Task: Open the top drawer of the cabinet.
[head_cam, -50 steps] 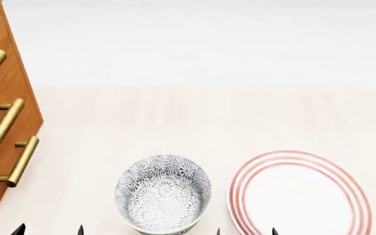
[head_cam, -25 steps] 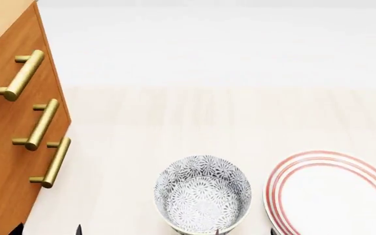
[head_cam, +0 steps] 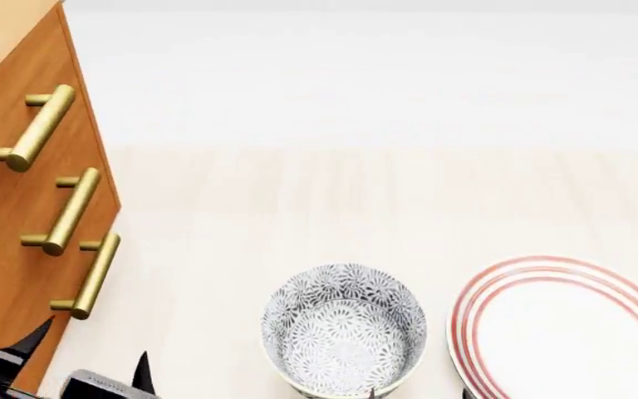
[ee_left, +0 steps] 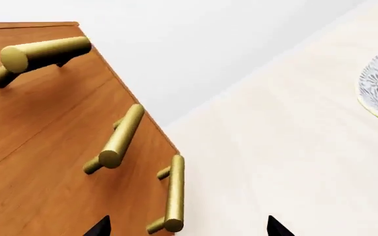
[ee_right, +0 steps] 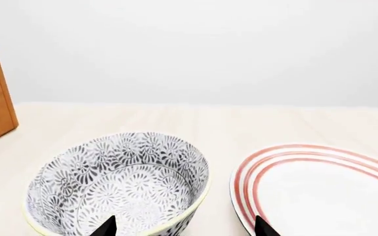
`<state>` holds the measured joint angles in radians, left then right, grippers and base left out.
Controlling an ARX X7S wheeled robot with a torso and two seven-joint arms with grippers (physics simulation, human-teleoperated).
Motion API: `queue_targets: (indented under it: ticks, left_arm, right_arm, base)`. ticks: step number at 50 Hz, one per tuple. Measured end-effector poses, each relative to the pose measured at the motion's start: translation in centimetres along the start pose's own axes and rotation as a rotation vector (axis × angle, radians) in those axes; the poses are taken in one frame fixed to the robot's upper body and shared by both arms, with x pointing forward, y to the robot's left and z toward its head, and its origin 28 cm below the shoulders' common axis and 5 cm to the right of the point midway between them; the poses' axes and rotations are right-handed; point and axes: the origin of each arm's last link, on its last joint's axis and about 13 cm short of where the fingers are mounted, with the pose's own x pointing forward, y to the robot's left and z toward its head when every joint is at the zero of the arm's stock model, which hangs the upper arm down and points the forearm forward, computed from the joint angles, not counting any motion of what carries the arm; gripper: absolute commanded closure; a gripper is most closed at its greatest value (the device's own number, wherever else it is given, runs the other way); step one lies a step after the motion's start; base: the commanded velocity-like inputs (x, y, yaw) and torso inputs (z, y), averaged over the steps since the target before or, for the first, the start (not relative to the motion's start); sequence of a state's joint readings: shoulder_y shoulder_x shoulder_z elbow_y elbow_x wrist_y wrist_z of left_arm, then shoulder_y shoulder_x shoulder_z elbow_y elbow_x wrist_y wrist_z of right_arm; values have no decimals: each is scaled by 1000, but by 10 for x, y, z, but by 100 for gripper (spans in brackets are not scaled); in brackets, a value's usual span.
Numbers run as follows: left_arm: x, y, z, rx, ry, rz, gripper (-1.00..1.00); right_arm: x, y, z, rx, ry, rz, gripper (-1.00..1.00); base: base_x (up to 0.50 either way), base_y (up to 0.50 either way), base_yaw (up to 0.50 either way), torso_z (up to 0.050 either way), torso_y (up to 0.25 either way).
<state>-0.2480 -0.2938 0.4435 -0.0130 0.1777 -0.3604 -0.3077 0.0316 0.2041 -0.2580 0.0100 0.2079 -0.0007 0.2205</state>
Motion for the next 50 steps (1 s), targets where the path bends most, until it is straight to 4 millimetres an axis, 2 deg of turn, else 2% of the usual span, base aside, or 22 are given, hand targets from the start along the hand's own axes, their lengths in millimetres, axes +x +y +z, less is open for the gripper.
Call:
queue_targets:
  ticks: [8, 19, 33, 50]
  left_arm:
    - [9, 5, 5, 206, -3, -10, -100]
    - [22, 13, 19, 407, -9, -26, -100]
    - [34, 26, 40, 576, -12, 34, -100]
    - [38, 41, 51, 796, -47, 116, -100]
  right_arm:
    - [0, 0, 0, 1, 3, -1, -100]
    - [0, 0, -1, 2, 7, -1, -100]
    - [-1, 0, -1, 4, 12, 0, -100]
    - [-1, 0, -2, 4, 15, 1, -100]
  base:
    - [0, 0, 0, 0, 0]
    - [0, 0, 0, 0, 0]
    - [0, 0, 0, 0, 0]
    - [0, 0, 0, 0, 0]
